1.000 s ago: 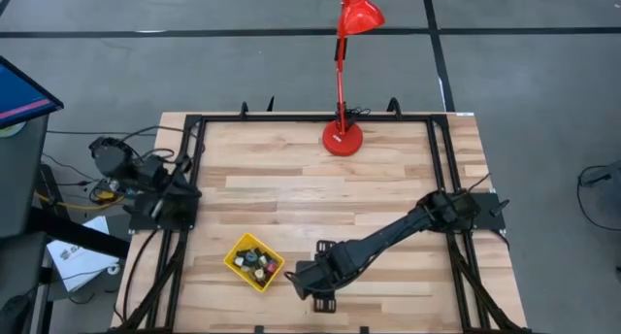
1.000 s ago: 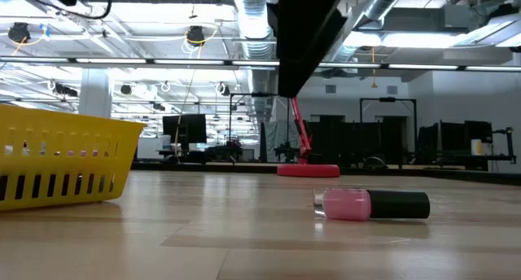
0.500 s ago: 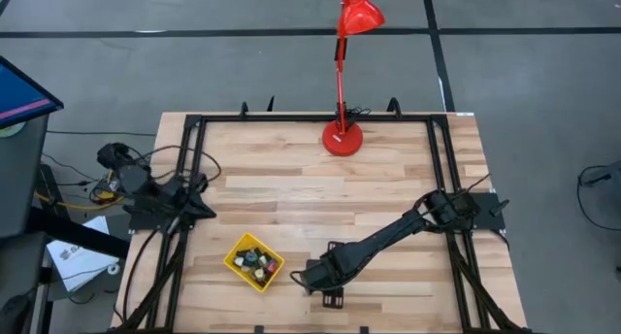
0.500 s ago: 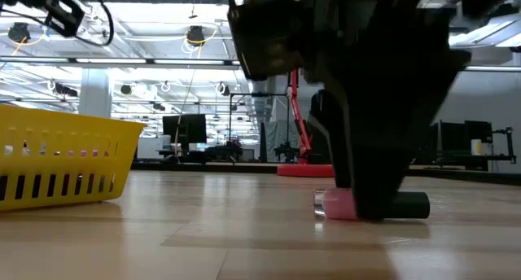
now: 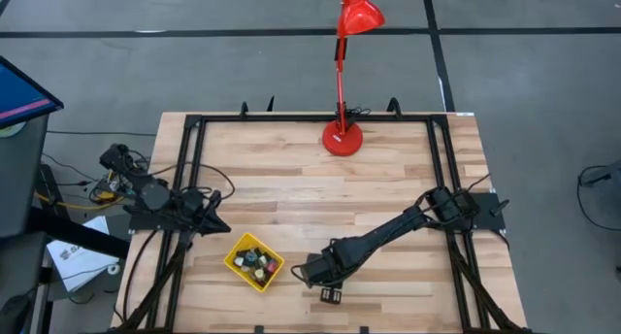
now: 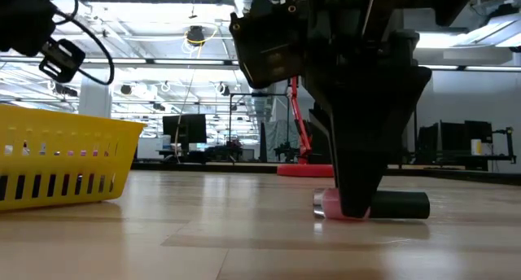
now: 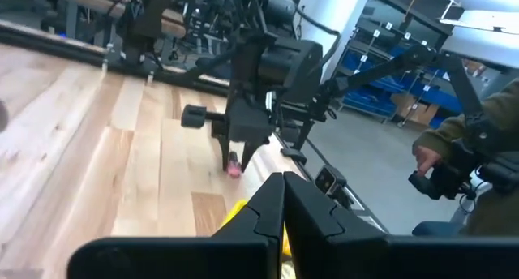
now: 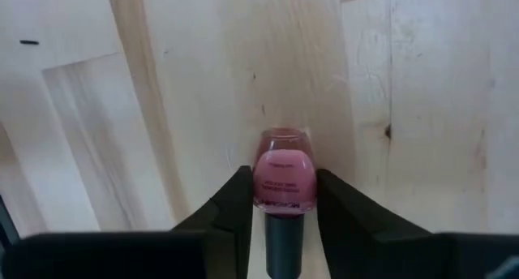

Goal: Pick & Place Nail Polish
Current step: Put the pink nail polish bottle into the yellow basket

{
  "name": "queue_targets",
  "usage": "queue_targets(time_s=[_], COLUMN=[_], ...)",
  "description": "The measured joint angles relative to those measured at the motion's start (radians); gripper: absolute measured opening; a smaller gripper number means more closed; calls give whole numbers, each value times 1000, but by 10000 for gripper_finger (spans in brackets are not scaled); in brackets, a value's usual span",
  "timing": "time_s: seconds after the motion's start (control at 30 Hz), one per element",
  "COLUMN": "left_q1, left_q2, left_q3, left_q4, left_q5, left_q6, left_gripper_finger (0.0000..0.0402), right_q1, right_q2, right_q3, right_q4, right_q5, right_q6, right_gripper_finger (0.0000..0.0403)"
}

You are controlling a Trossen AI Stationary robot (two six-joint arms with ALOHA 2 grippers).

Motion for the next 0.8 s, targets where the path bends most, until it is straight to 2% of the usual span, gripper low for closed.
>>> queue_targets(time_s=[0.3,0.43,0.8], left_q1=[1,1,1], left_q2=[13,13,37], left_q3=[-6,-6,-6], left_q4=[23,23,24], left_q5=[-7,-14,-64], left_q6=[61,61,59], left_gripper_finger=[1,1,1], right_q1=[-12,-45,-135], right_q2=[-19,-36,-61], right_q3=[8,42,250], right_q4=[6,9,149], right_q5=[20,90,126], right_q6=[-23,-55,-239], right_gripper_finger=[93,93,96])
